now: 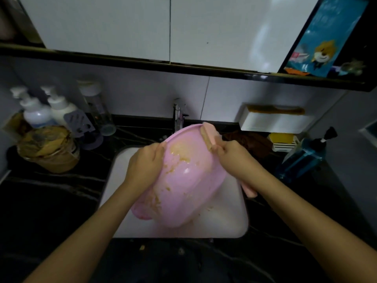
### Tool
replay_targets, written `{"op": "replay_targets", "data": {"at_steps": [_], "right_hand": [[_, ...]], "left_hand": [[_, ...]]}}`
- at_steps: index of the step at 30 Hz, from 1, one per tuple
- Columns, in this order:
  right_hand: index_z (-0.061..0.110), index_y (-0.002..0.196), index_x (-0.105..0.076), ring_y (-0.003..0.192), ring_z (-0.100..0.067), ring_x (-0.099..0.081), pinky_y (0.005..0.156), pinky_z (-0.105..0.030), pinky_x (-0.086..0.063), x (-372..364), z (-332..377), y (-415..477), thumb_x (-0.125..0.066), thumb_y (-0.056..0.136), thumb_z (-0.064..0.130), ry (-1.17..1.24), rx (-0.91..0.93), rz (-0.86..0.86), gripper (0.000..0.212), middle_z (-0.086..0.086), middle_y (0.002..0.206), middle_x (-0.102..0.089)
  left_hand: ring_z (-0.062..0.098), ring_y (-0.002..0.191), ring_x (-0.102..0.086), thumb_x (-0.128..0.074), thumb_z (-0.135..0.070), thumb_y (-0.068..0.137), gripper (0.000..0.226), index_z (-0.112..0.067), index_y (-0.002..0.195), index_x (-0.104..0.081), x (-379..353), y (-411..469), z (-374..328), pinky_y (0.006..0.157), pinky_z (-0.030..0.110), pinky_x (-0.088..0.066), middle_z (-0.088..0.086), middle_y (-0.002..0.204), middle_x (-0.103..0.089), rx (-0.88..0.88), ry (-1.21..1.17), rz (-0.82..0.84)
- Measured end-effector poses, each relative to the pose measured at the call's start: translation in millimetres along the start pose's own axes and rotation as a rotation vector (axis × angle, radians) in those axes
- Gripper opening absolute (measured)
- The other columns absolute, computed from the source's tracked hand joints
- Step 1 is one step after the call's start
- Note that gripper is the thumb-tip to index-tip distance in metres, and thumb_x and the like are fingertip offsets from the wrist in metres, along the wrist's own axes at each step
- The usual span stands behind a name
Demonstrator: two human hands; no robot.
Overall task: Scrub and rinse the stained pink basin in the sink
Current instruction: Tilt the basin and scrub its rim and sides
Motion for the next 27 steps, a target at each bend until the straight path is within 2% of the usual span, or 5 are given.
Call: {"op": "replay_targets", "data": {"at_steps": [6,10,14,20,27], "right_hand": [[0.038,0.149,-0.004,0.097,-0.035,-0.061,0.071,-0.038,-0.044,23,12,-13,-0.042,0.097,0.043,-0.394,0.364,-0.035,0.065,-0.017,0.110,-0.065],[0.027,0.137,-0.036,0.101,-0.032,-0.059,0.075,-0.038,-0.046,51,-18,25,-0.047,0.096,0.032,-0.500,0.348,-0.010,0.043,-0.009,0.120,-0.062],[0.020,0.116,-0.053,0.084,-0.021,-0.058,0.063,-0.029,-0.042,49,-16,48,-0.047,0.097,0.026,-0.491,0.416,0.146,0.021,0.001,0.095,-0.062],[0.019,0.111,-0.058,0.085,-0.014,-0.054,0.072,-0.031,-0.041,16,34,48,-0.038,0.100,0.035,-0.551,0.590,0.257,0.028,0.006,0.093,-0.058],[0.030,0.079,-0.048,0.080,-0.015,-0.051,0.068,-0.027,-0.032,37,2,64,-0.038,0.100,0.032,-0.504,0.420,0.271,0.023,0.013,0.074,-0.049]], "left_hand": [[0.028,0.064,-0.049,-0.026,-0.050,0.089,0.044,-0.021,0.057,-0.037,3,9,9,0.062,0.037,-0.039,-0.003,0.058,-0.046,0.004,-0.016,0.033],[0.025,0.058,-0.045,-0.027,-0.051,0.089,0.047,-0.018,0.057,-0.038,6,12,18,0.059,0.036,-0.036,-0.003,0.055,-0.045,0.012,-0.054,0.039],[0.020,0.055,-0.046,-0.028,-0.051,0.089,0.048,-0.017,0.058,-0.041,10,9,30,0.061,0.038,-0.040,-0.004,0.054,-0.047,0.003,-0.097,0.058],[0.026,0.066,-0.056,-0.027,-0.048,0.089,0.044,-0.022,0.063,-0.051,2,6,8,0.062,0.036,-0.041,0.001,0.063,-0.058,-0.134,-0.016,0.129],[0.029,0.065,-0.054,-0.027,-0.047,0.089,0.041,-0.025,0.057,-0.038,2,11,8,0.063,0.038,-0.042,0.001,0.060,-0.053,-0.137,-0.006,0.126]]}}
Point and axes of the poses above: each hand's wrist, its own y-axis towards the middle knuckle, its own x-axis out of the back of the hand, z = x × y, the point moved 7 cm from there along y, towards the middle knuckle
